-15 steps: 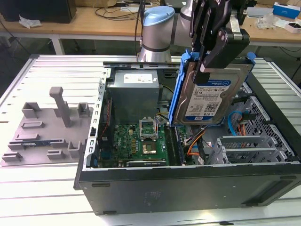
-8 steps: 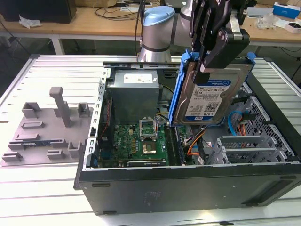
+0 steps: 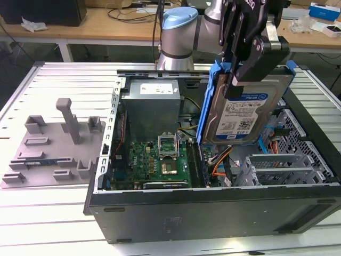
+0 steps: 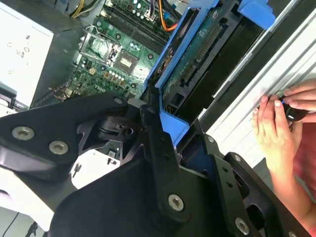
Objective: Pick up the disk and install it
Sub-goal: 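Insert the disk into the insertion slot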
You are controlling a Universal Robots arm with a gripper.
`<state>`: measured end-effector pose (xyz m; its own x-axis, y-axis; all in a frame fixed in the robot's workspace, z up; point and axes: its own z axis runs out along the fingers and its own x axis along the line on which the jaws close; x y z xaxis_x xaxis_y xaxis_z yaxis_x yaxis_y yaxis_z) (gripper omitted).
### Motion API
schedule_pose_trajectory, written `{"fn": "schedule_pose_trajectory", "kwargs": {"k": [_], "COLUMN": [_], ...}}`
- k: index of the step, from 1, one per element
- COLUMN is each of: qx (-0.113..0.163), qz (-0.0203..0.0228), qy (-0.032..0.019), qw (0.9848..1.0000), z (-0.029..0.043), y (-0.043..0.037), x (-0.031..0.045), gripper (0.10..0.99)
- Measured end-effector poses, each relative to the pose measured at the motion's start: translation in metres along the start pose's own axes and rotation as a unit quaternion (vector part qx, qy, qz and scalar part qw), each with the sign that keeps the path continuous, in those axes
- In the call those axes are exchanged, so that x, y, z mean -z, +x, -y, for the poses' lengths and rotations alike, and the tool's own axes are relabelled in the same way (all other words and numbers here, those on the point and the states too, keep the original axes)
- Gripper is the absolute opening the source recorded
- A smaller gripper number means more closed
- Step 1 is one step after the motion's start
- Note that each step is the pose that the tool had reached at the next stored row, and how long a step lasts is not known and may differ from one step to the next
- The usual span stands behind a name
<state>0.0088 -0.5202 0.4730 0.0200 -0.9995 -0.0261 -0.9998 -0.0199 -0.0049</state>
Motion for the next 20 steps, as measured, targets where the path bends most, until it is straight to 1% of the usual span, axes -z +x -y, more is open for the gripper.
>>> {"fn": "schedule_pose_trajectory", "kwargs": {"k": [3,4,5,6,7,9,10,16,19,20], "qx": [0.000,0.000,0.000,0.000,0.000,-0.001,-0.001,-0.002,-0.003,-0.003], "qz": [0.0000,0.0001,0.0001,0.0000,0.0000,-0.0003,-0.0005,-0.0008,-0.0009,-0.0008], "qy": [-0.0002,-0.0003,-0.0003,-0.0004,-0.0005,-0.0012,-0.0015,-0.0024,-0.0025,-0.0024], "qw": [1.0000,1.0000,1.0000,1.0000,1.0000,1.0000,1.0000,1.0000,1.0000,1.0000], "z": [0.0024,0.0060,0.0121,0.0164,0.0195,0.0302,0.0341,0.0483,0.0570,0.0588], "y": [0.0070,0.0079,0.0084,0.0088,0.0091,0.0101,0.0105,0.0123,0.0152,0.0161], "x": [0.0001,0.0000,-0.0001,0.0000,-0.0001,-0.0001,-0.0001,-0.0003,-0.0008,-0.0010], "gripper": [0.369,0.369,0.369,0.369,0.369,0.369,0.369,0.369,0.369,0.369]}}
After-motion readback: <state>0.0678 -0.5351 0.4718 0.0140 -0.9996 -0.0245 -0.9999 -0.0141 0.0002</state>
